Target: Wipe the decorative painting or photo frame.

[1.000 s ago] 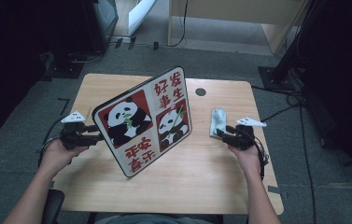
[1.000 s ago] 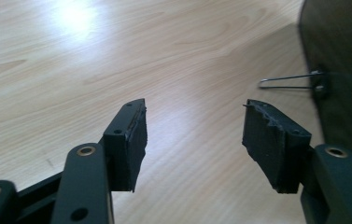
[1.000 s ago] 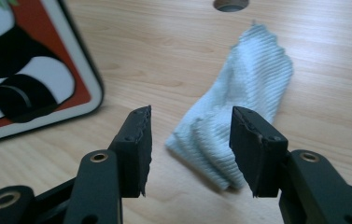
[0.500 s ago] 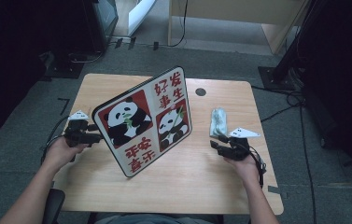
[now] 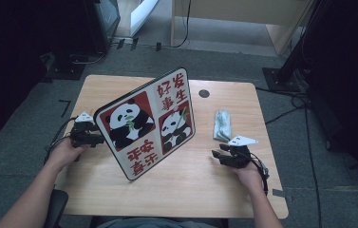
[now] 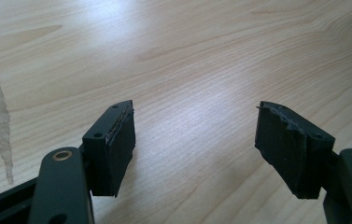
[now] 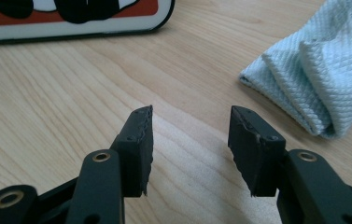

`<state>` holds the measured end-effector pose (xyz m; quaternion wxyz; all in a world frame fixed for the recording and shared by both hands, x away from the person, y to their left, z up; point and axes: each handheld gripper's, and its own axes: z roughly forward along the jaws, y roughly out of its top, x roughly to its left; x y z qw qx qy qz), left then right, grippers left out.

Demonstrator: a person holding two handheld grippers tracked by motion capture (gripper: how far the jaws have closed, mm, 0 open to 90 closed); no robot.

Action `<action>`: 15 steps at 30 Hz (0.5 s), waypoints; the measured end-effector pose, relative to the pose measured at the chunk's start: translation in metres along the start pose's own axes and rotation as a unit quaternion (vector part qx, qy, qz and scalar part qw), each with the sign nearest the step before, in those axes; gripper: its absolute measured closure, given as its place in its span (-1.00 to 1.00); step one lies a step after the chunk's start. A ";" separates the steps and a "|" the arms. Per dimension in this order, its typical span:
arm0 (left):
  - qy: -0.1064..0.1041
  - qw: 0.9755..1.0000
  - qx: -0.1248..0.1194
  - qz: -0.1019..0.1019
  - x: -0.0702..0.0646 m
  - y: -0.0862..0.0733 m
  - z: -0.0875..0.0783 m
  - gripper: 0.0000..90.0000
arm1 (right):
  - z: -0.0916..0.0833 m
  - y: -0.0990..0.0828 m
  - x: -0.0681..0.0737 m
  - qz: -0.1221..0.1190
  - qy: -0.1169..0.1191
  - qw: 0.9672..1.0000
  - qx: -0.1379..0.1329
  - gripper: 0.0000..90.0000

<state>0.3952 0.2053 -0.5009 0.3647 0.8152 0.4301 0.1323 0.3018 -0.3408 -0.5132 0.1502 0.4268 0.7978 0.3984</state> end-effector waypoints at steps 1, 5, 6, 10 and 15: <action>-0.002 1.000 0.000 -0.001 0.000 0.000 0.000 -0.36 | 0.000 -0.001 0.000 -0.001 -0.002 1.000 0.005 0.13; -0.003 1.000 0.006 0.000 -0.001 0.000 0.002 -0.38 | 0.004 -0.004 0.000 -0.013 -0.014 1.000 0.007 0.11; -0.004 1.000 0.010 0.000 -0.001 -0.001 0.002 -0.38 | 0.004 -0.004 0.000 -0.015 -0.013 1.000 0.012 0.11; -0.005 1.000 0.010 0.004 -0.003 -0.001 0.003 -0.38 | 0.007 -0.006 0.001 -0.020 -0.015 1.000 0.006 0.04; -0.003 1.000 0.015 0.002 -0.002 -0.001 0.002 -0.39 | 0.008 -0.006 0.003 -0.028 -0.010 1.000 0.006 -0.12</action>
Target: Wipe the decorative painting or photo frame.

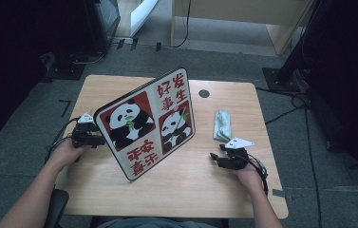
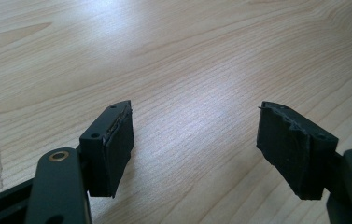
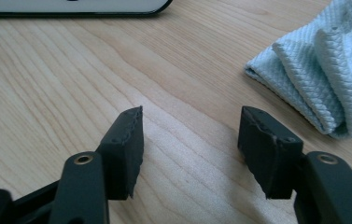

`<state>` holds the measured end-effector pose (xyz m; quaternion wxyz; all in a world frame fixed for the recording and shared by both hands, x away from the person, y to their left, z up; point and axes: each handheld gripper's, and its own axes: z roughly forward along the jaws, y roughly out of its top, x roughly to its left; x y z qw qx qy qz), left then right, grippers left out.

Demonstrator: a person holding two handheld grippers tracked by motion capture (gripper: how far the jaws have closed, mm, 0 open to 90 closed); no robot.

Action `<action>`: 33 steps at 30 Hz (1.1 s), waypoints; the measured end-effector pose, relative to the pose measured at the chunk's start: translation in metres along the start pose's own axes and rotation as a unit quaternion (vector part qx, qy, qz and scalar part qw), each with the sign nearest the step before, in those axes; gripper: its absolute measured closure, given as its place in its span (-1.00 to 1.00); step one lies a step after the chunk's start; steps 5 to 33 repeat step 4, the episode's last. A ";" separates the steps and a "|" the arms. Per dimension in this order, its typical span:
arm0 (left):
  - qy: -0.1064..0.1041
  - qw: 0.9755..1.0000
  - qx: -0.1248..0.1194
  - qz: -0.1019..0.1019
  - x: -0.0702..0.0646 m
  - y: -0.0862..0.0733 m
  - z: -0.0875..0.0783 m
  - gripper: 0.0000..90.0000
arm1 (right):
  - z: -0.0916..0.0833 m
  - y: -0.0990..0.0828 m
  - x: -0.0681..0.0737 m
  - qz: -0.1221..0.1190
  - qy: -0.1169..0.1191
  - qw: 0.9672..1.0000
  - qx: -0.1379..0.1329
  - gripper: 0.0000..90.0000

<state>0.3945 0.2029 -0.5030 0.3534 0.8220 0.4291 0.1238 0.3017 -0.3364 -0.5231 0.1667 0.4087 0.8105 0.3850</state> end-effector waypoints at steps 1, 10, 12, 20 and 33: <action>0.002 1.000 0.001 -0.004 0.000 0.000 0.000 -0.40 | 0.000 0.000 0.000 -0.003 0.000 1.000 0.001 -0.16; 0.003 1.000 0.006 -0.006 -0.001 -0.001 0.001 -0.42 | 0.001 0.000 0.002 -0.013 0.004 1.000 0.002 -0.25; 0.003 1.000 0.006 -0.006 -0.001 -0.001 0.001 -0.42 | 0.001 0.000 0.002 -0.013 0.004 1.000 0.002 -0.25; 0.003 1.000 0.006 -0.006 -0.001 -0.001 0.001 -0.42 | 0.001 0.000 0.002 -0.013 0.004 1.000 0.002 -0.25; 0.003 1.000 0.006 -0.006 -0.001 -0.001 0.001 -0.42 | 0.001 0.000 0.002 -0.013 0.004 1.000 0.002 -0.25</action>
